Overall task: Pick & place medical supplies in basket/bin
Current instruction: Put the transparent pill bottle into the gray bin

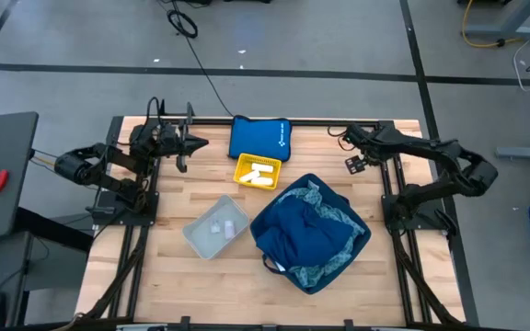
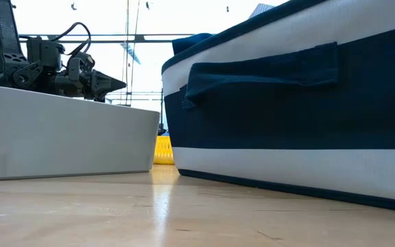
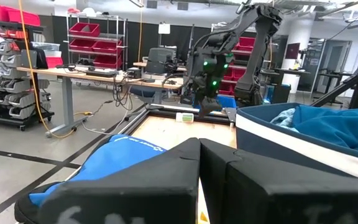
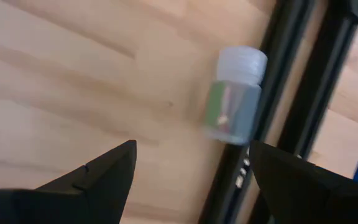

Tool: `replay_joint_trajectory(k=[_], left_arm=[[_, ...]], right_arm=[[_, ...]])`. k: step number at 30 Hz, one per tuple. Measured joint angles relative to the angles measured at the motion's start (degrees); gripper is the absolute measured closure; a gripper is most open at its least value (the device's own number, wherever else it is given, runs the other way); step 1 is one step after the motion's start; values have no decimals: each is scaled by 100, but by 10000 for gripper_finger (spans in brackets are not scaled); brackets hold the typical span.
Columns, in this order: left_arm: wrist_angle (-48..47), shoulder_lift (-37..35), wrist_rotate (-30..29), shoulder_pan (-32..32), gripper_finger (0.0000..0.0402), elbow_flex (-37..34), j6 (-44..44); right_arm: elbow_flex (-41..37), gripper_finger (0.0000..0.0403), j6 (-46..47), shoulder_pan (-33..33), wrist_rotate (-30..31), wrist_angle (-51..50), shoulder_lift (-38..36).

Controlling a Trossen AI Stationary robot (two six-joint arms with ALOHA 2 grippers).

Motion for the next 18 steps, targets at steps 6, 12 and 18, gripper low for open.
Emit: replay_joint_trajectory(k=[6, 12, 18], left_arm=[[18, 0, 130, -1, 400, 0, -6], [24, 0, 156, 0, 400, 0, -6], [26, 0, 153, -1, 400, 0, 20]], right_arm=[[9, 80, -155, -149, 50, 608, 639], [44, 80, -273, -274, 319, 619, 875], [44, 80, -389, -305, 259, 738, 875]])
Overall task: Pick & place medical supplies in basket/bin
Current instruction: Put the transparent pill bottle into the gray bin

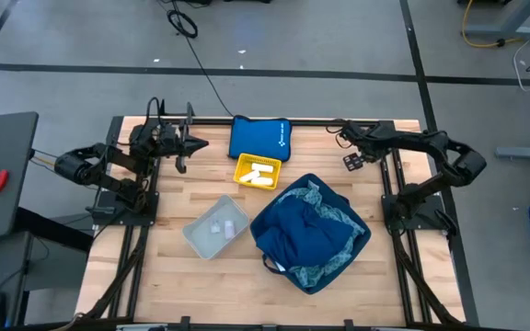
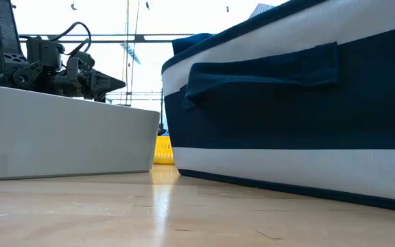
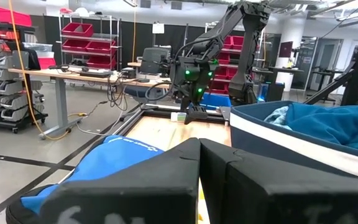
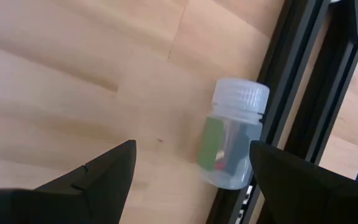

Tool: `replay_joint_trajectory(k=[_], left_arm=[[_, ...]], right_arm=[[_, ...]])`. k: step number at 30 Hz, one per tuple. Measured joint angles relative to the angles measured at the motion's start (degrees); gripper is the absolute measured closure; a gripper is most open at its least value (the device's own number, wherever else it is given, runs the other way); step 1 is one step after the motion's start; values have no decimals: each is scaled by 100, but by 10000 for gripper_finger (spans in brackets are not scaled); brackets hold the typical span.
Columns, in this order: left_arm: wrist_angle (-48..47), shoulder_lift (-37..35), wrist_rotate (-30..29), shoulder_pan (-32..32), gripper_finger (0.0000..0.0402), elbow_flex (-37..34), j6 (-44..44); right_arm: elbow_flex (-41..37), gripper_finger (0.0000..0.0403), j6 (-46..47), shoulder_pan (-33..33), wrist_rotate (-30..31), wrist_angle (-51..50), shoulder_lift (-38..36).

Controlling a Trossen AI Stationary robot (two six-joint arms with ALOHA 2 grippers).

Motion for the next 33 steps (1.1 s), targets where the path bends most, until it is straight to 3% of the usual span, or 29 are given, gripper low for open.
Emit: replay_joint_trajectory(k=[10, 18, 23, 33], left_arm=[[-7, 0, 335, 1, 400, 0, -133], [-6, 0, 597, 0, 400, 0, -249], [-6, 0, 614, 1, 400, 0, -243], [-6, 0, 989, 1, 400, 0, -340]], right_arm=[[2, 80, -71, -2, 10, 52, 0], [444, 80, 671, 162, 329, -1010, -106], [662, 80, 283, -136, -157, -972, -124], [721, 90, 217, -185, -280, -1034, 555]])
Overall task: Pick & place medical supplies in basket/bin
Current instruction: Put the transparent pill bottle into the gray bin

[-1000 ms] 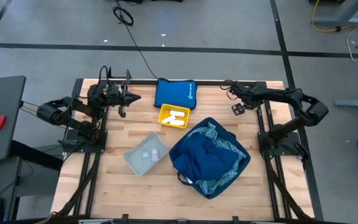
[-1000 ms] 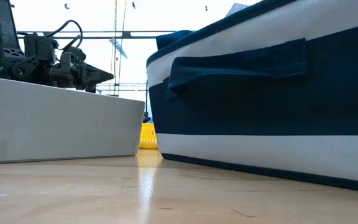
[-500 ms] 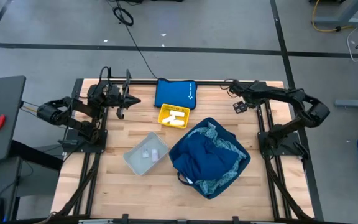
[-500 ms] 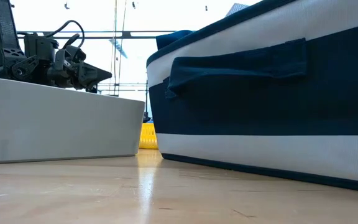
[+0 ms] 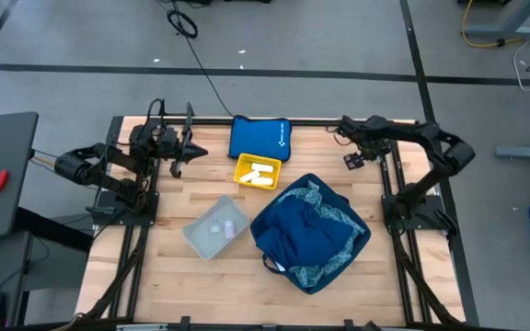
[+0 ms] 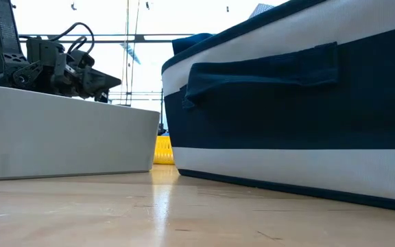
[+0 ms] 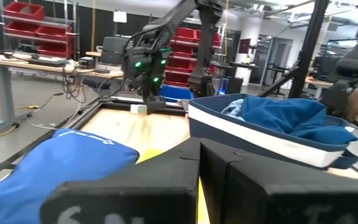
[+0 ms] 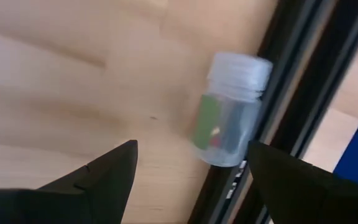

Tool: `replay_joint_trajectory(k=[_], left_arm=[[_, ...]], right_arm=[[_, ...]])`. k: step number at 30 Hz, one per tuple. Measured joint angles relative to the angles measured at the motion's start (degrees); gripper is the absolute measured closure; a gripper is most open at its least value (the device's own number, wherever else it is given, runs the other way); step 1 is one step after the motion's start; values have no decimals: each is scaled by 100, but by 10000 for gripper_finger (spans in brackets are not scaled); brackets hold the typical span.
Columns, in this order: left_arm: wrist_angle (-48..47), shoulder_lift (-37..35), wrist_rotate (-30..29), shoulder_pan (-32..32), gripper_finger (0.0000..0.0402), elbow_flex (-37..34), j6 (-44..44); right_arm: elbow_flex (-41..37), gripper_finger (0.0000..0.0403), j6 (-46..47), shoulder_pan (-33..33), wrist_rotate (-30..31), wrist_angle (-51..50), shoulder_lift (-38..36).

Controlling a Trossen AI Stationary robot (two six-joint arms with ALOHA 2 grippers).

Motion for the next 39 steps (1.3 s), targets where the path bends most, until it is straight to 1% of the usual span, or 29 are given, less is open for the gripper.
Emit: replay_joint_trajectory(k=[3, 5, 6, 7, 9, 11, 12, 14, 17, 20, 24, 27, 31, 39], left_arm=[[0, 0, 160, -2, 400, 0, -16], [-2, 0, 234, -2, 400, 0, -44], [-1, 0, 272, -2, 400, 0, -59], [0, 0, 298, 0, 400, 0, -63], [-2, 0, 327, -1, 400, 0, -78], [-2, 0, 340, -2, 400, 0, -78], [-2, 0, 346, 0, 400, 0, -78], [-2, 0, 362, 0, 400, 0, -78], [4, 0, 361, 0, 400, 0, -78], [4, 0, 351, 0, 400, 0, -34], [2, 0, 344, -1, 400, 0, -4], [1, 0, 346, 0, 400, 0, 6], [-2, 0, 428, 0, 400, 0, 8], [-5, 0, 557, -1, 400, 0, -10]], right_arm=[[35, 97, -83, 31, 55, -118, 352], [152, 104, -107, 57, 55, -280, 456], [194, 107, -146, 36, -64, -282, 466], [230, 109, -237, -18, -310, -241, 456], [249, 112, -464, -110, -1036, -41, 438], [249, 114, -592, -174, -1403, 254, 406], [259, 114, -646, -199, -1441, 346, 371], [311, 115, -670, -202, -1424, 424, 310], [511, 115, -679, -196, -1232, 388, 104], [729, 115, -814, -179, -1102, 124, -101], [907, 114, -779, -288, -380, -366, -161], [902, 114, -892, -352, -379, -385, -155], [833, 114, -966, -402, -755, -279, -142], [835, 114, -1228, -418, -791, -330, 6]])
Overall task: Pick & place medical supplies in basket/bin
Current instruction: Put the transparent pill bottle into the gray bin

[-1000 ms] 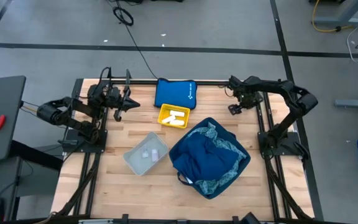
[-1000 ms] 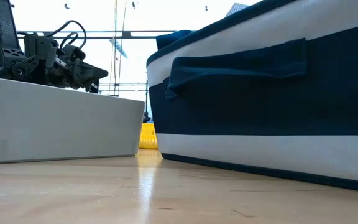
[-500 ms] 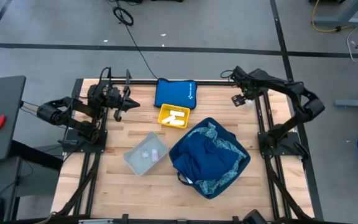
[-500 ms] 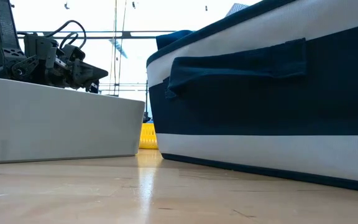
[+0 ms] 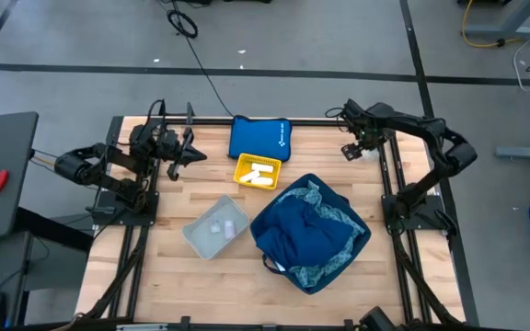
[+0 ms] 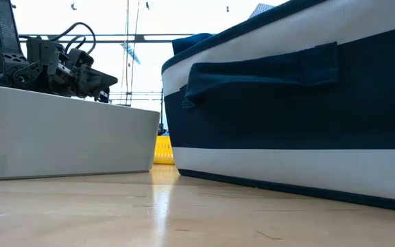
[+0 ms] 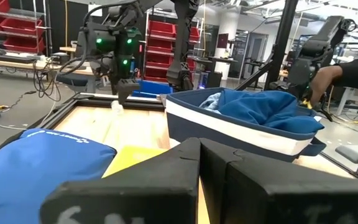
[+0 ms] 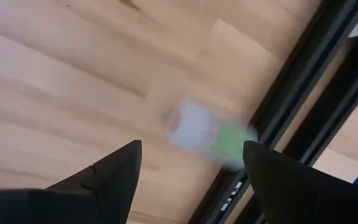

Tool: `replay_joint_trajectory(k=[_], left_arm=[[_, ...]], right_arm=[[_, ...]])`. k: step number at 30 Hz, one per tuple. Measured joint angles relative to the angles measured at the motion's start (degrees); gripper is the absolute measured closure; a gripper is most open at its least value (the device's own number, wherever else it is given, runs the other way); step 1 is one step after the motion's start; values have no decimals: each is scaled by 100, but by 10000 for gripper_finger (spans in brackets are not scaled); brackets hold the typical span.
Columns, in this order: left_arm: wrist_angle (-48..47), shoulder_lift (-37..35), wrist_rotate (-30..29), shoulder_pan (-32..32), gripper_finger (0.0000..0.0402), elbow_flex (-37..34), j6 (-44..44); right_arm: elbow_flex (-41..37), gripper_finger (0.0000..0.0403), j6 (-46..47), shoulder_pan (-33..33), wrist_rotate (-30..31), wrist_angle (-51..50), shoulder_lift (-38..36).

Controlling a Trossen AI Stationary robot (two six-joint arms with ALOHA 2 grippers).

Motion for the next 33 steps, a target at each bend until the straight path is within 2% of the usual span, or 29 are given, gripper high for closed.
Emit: replay_joint_trajectory(k=[10, 16, 19, 25, 29, 33], left_arm=[[1, -2, 38, 0, 400, 0, -132], [-5, -2, 38, 1, 400, 0, -111], [-9, -2, 38, -1, 400, 0, -105], [-35, -2, 39, -1, 400, 0, -99], [-47, -2, 49, 1, 400, 0, -105], [-47, 0, 54, -1, 400, 0, -94]], right_arm=[[0, 114, -192, -13, 152, -122, 858], [7, 117, 33, 43, 44, -184, 887], [7, 131, 123, 39, -106, -258, 889], [7, 155, 21, 115, 126, -343, 889], [-84, 163, 23, 55, -229, -428, 889], [-196, 212, 113, 107, -269, -547, 894]])
